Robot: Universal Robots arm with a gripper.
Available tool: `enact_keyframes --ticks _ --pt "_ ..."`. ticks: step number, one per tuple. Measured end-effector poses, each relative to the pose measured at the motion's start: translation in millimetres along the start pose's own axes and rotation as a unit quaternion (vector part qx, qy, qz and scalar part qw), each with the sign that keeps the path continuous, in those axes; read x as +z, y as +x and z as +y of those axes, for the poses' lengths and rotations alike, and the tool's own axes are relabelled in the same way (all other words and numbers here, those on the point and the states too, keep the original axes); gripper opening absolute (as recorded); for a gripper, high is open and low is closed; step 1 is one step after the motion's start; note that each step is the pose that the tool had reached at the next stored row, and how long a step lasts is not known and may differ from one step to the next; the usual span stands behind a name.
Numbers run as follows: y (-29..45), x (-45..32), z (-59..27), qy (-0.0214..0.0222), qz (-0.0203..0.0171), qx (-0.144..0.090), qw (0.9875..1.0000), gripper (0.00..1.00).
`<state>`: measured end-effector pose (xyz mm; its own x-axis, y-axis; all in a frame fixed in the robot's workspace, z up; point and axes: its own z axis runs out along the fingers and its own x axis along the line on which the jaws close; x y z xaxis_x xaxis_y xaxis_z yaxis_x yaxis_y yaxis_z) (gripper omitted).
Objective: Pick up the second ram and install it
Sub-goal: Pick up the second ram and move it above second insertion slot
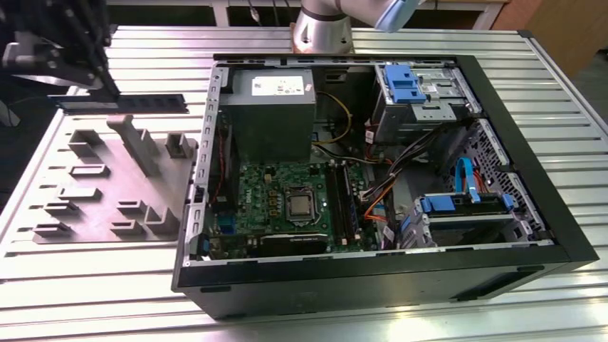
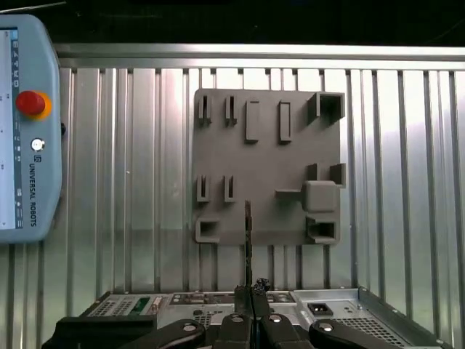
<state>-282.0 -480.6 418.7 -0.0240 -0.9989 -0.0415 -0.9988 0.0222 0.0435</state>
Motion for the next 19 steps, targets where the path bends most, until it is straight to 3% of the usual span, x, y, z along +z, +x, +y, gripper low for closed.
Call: enact_keyframes --ticks 19 --pt "-1.9 -1.1 -86.4 0.0 0.0 0.0 1.0 0.11"
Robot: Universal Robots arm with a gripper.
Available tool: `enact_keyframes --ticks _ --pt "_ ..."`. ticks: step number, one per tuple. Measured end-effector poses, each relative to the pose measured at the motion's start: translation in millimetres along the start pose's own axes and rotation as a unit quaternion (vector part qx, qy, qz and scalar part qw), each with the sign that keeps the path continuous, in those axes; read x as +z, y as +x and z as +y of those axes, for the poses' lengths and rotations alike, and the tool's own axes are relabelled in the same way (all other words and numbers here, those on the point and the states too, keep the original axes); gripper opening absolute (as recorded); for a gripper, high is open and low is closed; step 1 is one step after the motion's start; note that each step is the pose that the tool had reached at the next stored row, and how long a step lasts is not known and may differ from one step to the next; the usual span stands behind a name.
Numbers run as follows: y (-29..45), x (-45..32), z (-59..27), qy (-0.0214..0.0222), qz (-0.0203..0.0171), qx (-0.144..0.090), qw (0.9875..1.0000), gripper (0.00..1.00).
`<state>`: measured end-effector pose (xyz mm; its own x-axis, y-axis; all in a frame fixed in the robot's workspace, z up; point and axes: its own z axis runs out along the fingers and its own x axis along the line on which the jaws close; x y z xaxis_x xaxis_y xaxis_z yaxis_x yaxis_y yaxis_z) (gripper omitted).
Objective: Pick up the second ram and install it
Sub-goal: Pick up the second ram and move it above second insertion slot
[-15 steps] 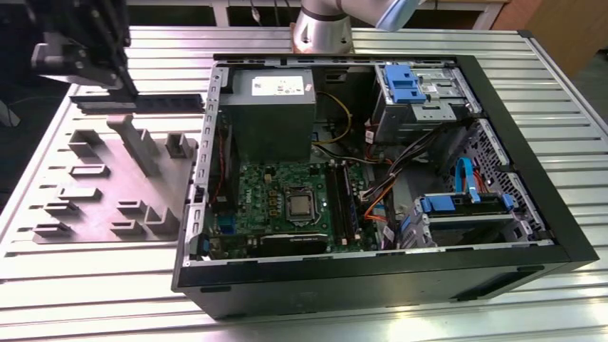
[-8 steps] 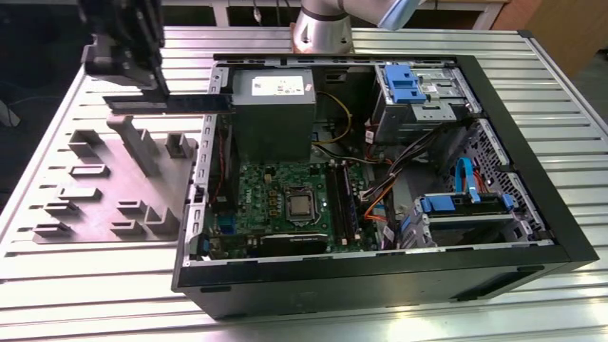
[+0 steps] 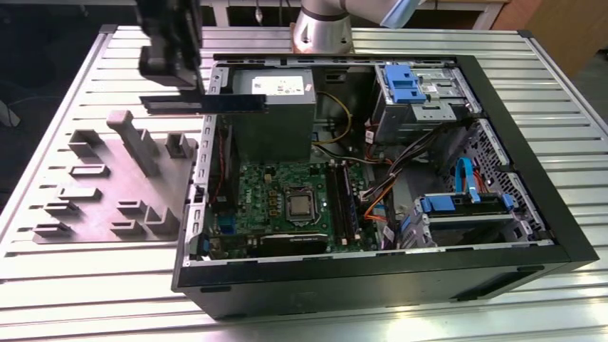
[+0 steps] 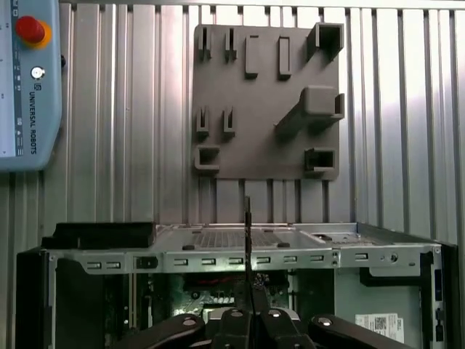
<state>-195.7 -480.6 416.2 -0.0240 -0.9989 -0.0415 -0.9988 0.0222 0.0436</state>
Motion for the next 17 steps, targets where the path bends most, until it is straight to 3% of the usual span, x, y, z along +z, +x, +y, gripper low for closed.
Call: enact_keyframes --ticks 12,17 --pt "-1.1 -0.8 -49.4 -0.0004 0.0 0.0 1.0 0.11" --pt "-1.4 -0.1 -62.1 -0.0005 0.0 0.0 1.0 0.11"
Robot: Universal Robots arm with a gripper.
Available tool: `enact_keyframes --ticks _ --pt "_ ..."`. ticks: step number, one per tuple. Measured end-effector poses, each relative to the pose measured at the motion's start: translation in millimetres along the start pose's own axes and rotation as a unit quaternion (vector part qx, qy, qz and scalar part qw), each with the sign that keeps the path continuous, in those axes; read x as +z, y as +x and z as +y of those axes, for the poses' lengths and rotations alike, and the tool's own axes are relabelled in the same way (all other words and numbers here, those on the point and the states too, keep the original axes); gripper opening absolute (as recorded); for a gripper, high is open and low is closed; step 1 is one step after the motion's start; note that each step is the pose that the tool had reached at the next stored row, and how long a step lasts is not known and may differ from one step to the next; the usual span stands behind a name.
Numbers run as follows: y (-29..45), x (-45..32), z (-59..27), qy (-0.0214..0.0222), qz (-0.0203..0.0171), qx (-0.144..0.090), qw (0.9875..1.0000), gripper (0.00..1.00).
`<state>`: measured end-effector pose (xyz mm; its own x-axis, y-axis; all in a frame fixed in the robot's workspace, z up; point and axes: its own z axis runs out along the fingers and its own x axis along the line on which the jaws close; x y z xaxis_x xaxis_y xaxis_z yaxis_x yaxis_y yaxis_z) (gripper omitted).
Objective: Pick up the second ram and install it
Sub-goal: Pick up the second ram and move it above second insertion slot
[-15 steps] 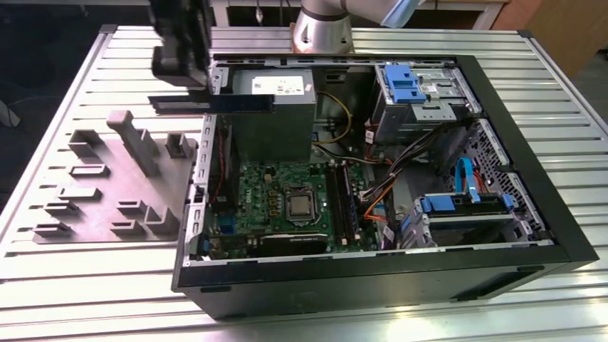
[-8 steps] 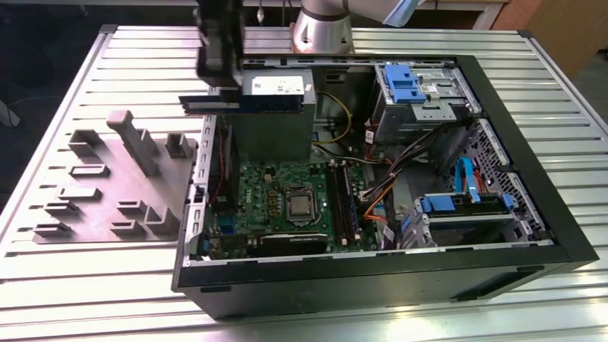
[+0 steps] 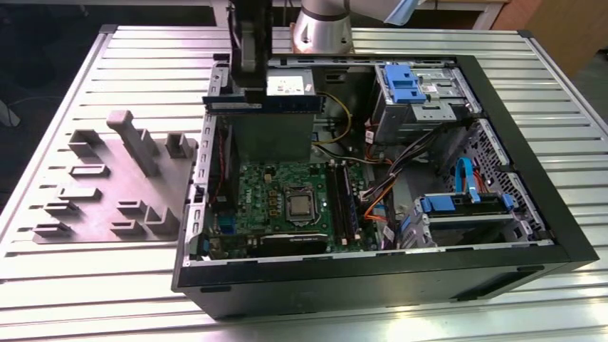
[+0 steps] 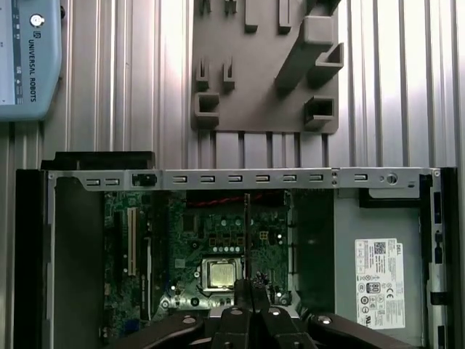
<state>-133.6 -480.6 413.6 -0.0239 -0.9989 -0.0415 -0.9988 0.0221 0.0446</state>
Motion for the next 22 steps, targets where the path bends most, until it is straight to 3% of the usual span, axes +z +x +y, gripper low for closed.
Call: enact_keyframes --ticks 9,18,22 --pt "-0.3 2.1 -15.4 0.0 0.0 0.0 1.0 0.11" --pt "-0.9 4.3 -47.6 0.0 0.0 0.0 1.0 0.11" --pt "-0.9 4.8 -49.8 0.0 0.0 0.0 1.0 0.11"
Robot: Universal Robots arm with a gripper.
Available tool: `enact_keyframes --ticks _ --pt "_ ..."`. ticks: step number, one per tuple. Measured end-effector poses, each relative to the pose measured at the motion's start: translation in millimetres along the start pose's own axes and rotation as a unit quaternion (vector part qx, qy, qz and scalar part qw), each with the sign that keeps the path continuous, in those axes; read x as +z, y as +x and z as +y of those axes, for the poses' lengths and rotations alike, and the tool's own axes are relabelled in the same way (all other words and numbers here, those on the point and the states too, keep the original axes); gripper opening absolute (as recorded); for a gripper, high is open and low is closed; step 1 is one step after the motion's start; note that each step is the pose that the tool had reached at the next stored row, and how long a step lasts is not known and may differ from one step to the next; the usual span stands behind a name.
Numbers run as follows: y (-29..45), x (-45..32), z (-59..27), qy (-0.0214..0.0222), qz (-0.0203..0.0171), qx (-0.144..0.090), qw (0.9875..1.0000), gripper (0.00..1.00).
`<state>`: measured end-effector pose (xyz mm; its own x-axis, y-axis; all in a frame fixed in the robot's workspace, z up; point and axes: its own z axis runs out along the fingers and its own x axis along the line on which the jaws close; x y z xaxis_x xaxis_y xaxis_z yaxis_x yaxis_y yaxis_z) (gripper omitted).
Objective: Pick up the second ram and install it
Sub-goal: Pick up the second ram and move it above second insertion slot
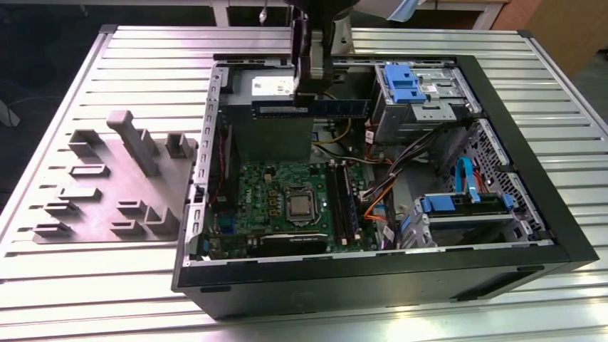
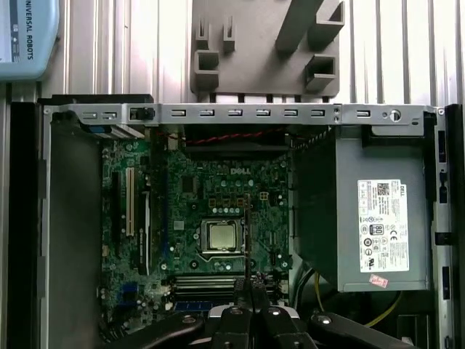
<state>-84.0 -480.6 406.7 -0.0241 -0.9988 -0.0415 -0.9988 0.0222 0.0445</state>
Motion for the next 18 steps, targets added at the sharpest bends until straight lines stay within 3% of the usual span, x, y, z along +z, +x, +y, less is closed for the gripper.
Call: enact_keyframes --ticks 18 --pt "1.1 27.4 -3.0 -0.0001 -0.0016 0.0 1.0 0.11"
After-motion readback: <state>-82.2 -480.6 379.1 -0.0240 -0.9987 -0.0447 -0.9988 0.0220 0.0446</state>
